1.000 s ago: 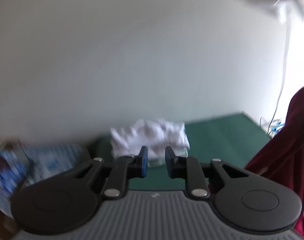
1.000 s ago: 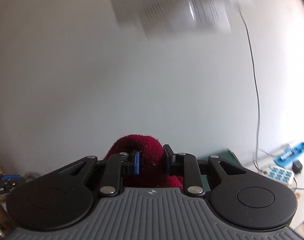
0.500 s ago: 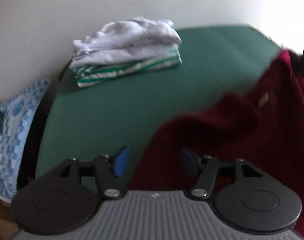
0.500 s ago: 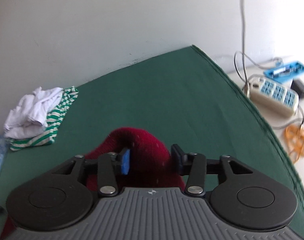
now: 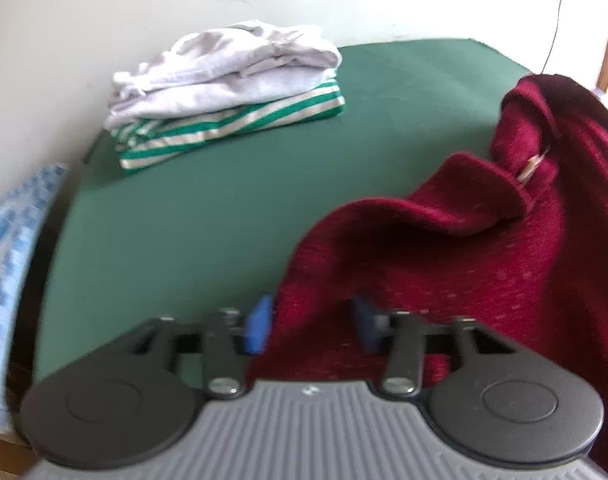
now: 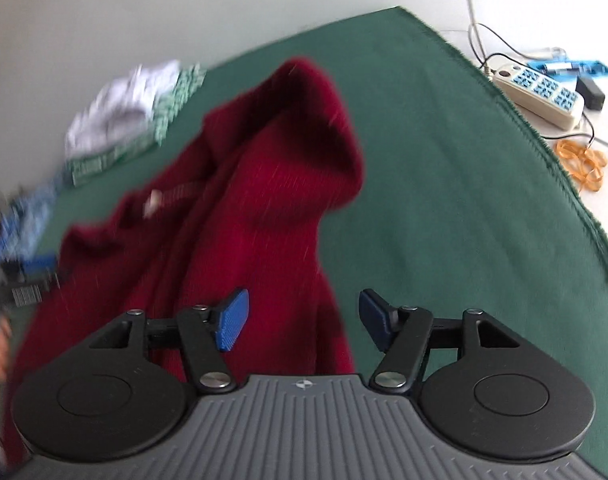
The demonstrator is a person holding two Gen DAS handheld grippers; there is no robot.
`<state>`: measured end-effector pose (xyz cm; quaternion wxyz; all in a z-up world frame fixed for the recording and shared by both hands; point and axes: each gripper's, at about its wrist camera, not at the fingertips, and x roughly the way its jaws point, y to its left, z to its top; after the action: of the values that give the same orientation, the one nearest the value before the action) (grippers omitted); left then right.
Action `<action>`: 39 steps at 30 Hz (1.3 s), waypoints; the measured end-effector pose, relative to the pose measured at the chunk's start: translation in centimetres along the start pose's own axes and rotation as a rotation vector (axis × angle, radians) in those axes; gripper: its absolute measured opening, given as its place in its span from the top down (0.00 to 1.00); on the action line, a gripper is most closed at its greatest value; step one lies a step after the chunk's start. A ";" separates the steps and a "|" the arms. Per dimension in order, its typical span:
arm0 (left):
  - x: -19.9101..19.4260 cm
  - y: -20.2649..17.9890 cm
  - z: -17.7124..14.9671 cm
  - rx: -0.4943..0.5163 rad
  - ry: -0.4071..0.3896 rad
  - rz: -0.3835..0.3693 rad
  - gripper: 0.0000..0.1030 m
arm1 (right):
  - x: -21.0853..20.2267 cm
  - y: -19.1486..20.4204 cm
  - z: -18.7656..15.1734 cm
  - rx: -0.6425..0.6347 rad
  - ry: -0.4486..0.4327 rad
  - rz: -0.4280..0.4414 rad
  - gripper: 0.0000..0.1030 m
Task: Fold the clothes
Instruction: 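Lower the red sweater onto the table and open both grippers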
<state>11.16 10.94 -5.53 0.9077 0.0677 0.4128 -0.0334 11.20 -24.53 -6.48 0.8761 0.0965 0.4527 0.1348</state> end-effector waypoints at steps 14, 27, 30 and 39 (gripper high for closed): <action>4.3 -0.8 3.2 0.198 -0.141 0.192 0.79 | -3.4 0.2 3.4 -0.122 -0.216 -0.270 1.00; 11.0 2.7 11.3 0.207 -0.068 0.389 0.75 | 2.6 2.1 4.3 -0.103 -0.053 -0.048 0.72; 8.1 2.7 11.2 0.138 -0.037 0.306 0.69 | 2.3 1.7 5.4 -0.171 -0.061 -0.052 0.91; -1.3 -2.1 9.9 -0.094 -0.007 0.202 0.05 | 0.4 -4.2 15.4 -0.302 -0.214 -0.387 0.98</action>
<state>17.43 7.35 1.72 0.9101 0.0663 0.4016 0.0776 24.66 -29.12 0.74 0.9328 -0.1099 0.3426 0.0196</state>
